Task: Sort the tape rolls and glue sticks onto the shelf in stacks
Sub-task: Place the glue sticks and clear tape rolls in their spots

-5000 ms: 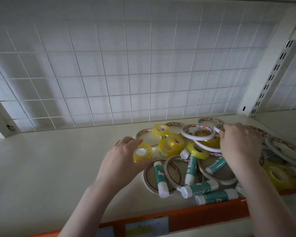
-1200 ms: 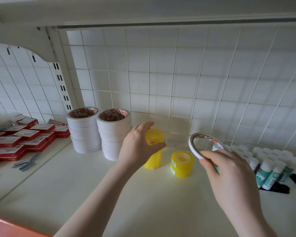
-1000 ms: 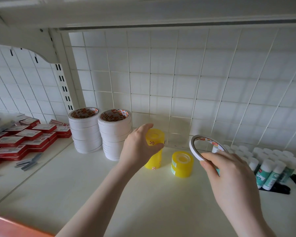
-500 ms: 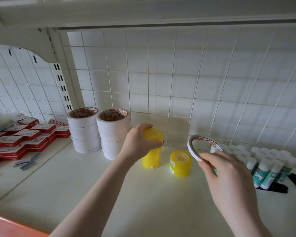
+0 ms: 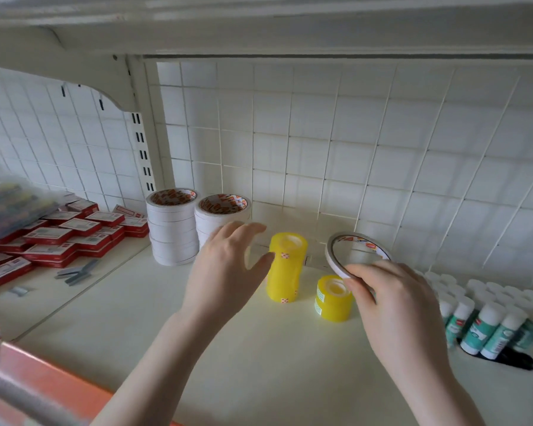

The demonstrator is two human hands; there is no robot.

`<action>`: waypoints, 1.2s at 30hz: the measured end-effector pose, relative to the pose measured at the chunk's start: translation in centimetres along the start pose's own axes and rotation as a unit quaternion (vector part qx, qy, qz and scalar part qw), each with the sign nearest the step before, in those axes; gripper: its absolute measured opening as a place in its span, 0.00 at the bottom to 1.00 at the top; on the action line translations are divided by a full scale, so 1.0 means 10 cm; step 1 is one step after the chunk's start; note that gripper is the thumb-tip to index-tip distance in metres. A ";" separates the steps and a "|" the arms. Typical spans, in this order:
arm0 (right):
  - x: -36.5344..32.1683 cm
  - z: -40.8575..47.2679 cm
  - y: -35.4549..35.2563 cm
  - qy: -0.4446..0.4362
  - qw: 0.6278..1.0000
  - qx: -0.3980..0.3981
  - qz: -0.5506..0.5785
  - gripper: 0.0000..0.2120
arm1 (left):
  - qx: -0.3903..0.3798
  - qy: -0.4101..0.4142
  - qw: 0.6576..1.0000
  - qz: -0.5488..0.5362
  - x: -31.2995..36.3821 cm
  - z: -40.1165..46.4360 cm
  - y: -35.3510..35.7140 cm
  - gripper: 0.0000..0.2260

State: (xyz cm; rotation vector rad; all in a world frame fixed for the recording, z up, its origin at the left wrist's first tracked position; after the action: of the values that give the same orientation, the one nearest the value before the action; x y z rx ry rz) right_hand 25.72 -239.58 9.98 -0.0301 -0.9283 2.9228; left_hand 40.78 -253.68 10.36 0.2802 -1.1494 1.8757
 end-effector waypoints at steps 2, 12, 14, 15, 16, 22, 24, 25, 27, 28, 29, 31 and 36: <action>-0.10 0.11 0.07 -0.016 1.000 0.002 0.015 0.04 | 0.025 -0.008 0.999 0.031 -0.15 -0.03 -0.15 0.16; -0.89 0.86 0.58 -0.061 0.996 -0.009 0.067 0.02 | 0.036 -0.106 0.987 0.115 -1.41 0.04 -0.67 0.15; -1.07 1.03 0.71 -0.063 0.995 -0.015 0.075 0.04 | 0.025 -0.123 0.985 0.120 -1.68 0.07 -0.73 0.16; -1.16 1.12 0.78 -0.066 0.994 -0.015 0.083 0.03 | 0.020 -0.133 0.983 0.121 -1.80 0.09 -0.76 0.16; -1.26 1.21 0.85 -0.070 0.993 -0.021 0.091 0.02 | 0.016 -0.143 0.982 0.120 -1.92 0.10 -0.79 0.16; -1.69 1.63 1.44 -0.075 0.985 -0.089 0.131 0.05 | 0.005 -0.158 0.982 0.108 -2.34 0.18 -0.84 0.16; -1.79 1.70 1.61 -0.078 0.981 -0.115 0.135 0.06 | 0.002 -0.159 0.982 0.098 -2.42 0.20 -0.82 0.16; -1.82 1.73 1.69 -0.073 0.979 -0.130 0.142 0.06 | 0.000 -0.160 0.983 0.092 -2.44 0.20 -0.81 0.16; -1.84 1.76 1.82 -0.060 0.974 -0.155 0.153 0.06 | -0.008 -0.161 0.984 0.079 -2.48 0.20 -0.77 0.16; -1.85 1.77 1.87 -0.055 0.973 -0.165 0.155 0.05 | -0.010 -0.161 0.984 0.072 -2.49 0.20 -0.76 0.16; -1.85 1.78 1.91 -0.048 0.971 -0.173 0.157 0.05 | -0.011 -0.160 0.985 0.065 -2.50 0.21 -0.74 0.16; -1.85 1.78 1.96 -0.038 0.969 -0.180 0.165 0.05 | -0.018 -0.158 0.986 0.058 -2.51 0.21 -0.72 0.16; -1.85 1.80 2.01 -0.024 0.964 -0.195 0.178 0.05 | -0.034 -0.157 0.986 0.048 -2.54 0.22 -0.69 0.16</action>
State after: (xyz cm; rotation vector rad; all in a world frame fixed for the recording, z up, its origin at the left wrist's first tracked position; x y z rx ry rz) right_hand 42.08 -267.73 13.03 -0.1652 -1.6491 3.0011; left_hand 60.25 -268.77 0.85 0.5027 -1.4576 1.9167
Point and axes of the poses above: each hand's wrist, its own z-axis towards the middle knuckle, its own y-axis out of the palm, x = y × z, the point moved 9 cm from there along z, towards the middle knuckle, and after that the axes turned 15 degrees about -y, right-handed, at the moved point
